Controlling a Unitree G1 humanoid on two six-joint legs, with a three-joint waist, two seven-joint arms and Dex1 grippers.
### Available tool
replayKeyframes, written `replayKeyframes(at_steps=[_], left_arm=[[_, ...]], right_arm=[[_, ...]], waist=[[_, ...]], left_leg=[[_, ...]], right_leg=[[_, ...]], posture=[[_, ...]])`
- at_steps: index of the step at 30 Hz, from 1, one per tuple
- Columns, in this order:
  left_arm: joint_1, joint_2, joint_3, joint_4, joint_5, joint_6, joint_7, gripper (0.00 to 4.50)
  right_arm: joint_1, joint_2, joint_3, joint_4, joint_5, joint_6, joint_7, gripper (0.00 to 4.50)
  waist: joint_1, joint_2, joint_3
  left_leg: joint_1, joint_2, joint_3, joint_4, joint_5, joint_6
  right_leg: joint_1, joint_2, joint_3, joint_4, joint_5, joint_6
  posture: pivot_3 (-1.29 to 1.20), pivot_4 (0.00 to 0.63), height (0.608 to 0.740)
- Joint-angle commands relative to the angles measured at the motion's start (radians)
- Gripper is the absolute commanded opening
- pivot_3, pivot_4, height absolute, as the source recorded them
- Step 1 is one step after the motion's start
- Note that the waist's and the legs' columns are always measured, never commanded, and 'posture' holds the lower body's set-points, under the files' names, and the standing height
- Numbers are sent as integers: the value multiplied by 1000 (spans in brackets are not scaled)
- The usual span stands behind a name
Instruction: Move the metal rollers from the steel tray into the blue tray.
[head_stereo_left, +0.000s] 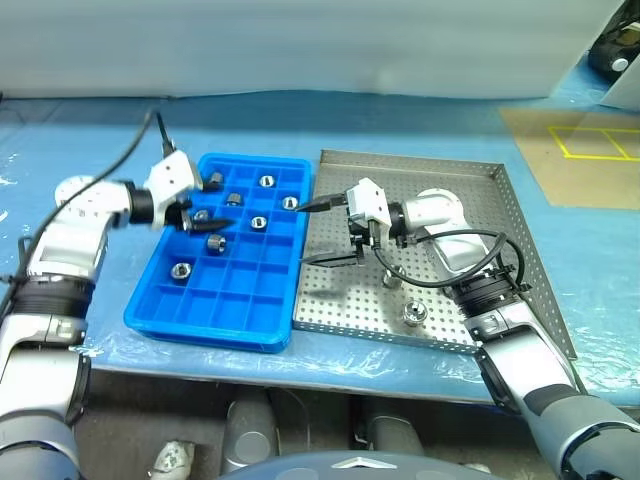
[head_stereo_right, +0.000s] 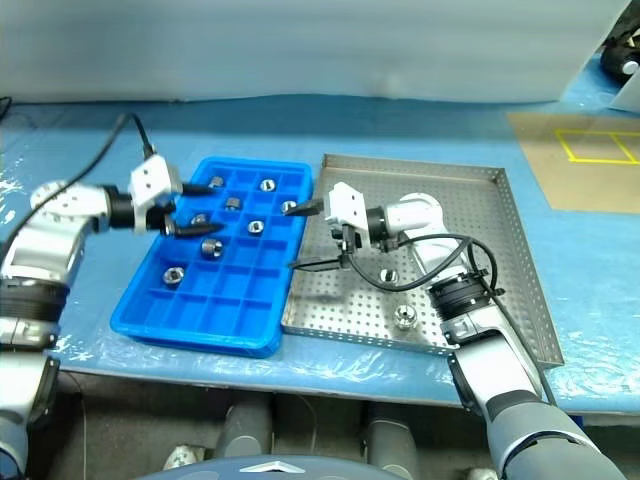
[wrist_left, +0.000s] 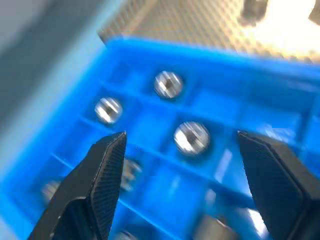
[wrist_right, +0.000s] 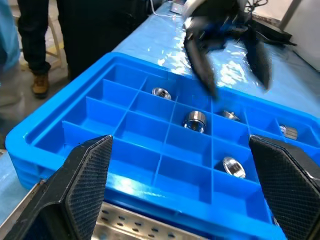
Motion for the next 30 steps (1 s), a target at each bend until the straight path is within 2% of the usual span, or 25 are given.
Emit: replayKeyframes(at_steps=[1,6,14,18,23,27,30], left_arm=[[-164,-8,-22,104,13,-50,-66,3702],[-325,-127,-92,276,37,-105,-158,3702],[-413,-363,-198,535,129,-302,-206,3702],[-458,-490,-240,717,227,-433,-81,3702],[-493,-574,-251,842,288,-484,-18,3702],[-500,-612,-257,901,341,-496,63,3702],[-499,-625,-289,935,417,-509,186,3702]], right_arm=[[16,-54,-64,-63,12,12,-27,4500],[70,-132,-123,-126,10,44,-88,4500],[228,-242,-217,-336,30,150,-197,4500],[335,-273,-259,-469,46,220,-258,4500],[420,-297,-296,-586,61,291,-310,4500],[471,-312,-318,-659,75,336,-344,4500],[506,-319,-334,-703,82,361,-368,4500]], waist=[[-2,0,0],[-21,0,0],[-70,-2,1],[-93,-2,1],[-123,-3,2],[-137,-3,2],[-148,-4,2]], left_leg=[[0,0,0,0,0,0],[1,-2,0,1,0,0],[-1,-2,0,1,-1,1],[-2,-3,1,2,-2,3],[-1,-5,1,6,-3,6],[-1,-5,2,8,-4,8],[-1,-5,2,9,-4,8]], right_leg=[[0,0,0,0,0,0],[2,1,1,0,0,0],[3,2,4,-4,2,3],[5,2,5,-7,3,4],[7,2,6,-8,5,8],[8,2,6,-8,5,9],[8,2,6,-8,5,9]], posture=[[58,150,740],[-41,150,740],[-244,150,740],[-318,150,740],[-388,150,740],[-435,150,740],[-466,150,740]])
